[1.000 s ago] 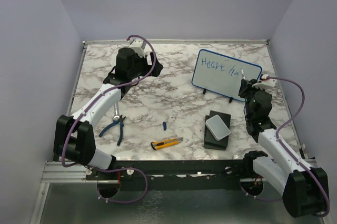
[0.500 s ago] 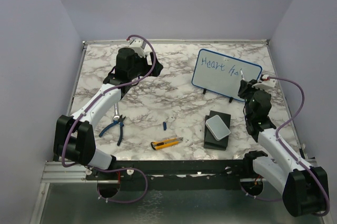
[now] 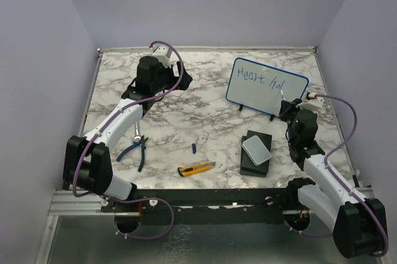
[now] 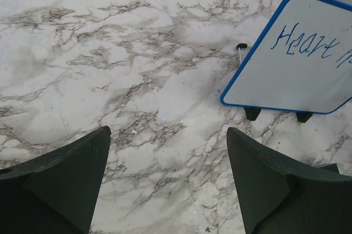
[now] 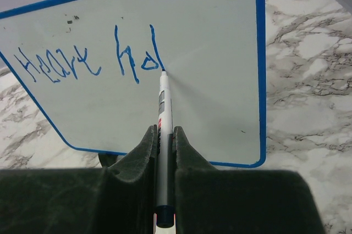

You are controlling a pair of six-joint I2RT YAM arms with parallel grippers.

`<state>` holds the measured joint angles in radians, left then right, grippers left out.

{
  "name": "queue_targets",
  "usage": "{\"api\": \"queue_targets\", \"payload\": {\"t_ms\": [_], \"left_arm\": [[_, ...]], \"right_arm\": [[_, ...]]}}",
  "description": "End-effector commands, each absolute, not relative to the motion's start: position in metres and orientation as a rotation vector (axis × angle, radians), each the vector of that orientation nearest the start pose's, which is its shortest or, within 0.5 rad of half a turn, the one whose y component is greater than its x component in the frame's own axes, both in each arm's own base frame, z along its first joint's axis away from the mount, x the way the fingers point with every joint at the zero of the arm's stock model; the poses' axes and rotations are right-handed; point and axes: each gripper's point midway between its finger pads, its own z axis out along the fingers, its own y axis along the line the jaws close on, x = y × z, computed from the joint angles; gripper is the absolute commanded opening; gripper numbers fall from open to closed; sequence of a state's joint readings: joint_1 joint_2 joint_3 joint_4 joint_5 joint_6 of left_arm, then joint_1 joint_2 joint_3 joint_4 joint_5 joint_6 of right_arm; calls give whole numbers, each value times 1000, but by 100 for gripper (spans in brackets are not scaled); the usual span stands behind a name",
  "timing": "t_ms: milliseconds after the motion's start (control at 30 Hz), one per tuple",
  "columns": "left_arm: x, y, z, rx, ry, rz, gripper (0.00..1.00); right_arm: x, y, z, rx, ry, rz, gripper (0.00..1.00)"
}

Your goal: Write a sentence on the whiteboard

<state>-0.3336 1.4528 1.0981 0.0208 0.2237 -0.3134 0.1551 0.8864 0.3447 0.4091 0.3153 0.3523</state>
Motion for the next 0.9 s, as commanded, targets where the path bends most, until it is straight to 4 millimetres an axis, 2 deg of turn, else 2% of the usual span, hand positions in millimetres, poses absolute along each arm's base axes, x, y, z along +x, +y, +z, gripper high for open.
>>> {"api": "queue_targets", "payload": {"t_ms": [0,233,367,600,867], "left_arm": [[410,-199,239,186,1911,-675,88],[410,-199,237,186,1916,-677,88],[411,-199,236,186,1916,-677,87],[411,-199,236,184,1915,-677,87],[411,-198,237,184,1914,-673,87]], "right_arm": [[327,9,155,416,1702,105,1],[323,15,182,355,1625,144,1],[319,9,192,369,1590,121,0],[323,-4,193,439,1586,60,1],[327,-9,194,451,1580,29,1]]}}
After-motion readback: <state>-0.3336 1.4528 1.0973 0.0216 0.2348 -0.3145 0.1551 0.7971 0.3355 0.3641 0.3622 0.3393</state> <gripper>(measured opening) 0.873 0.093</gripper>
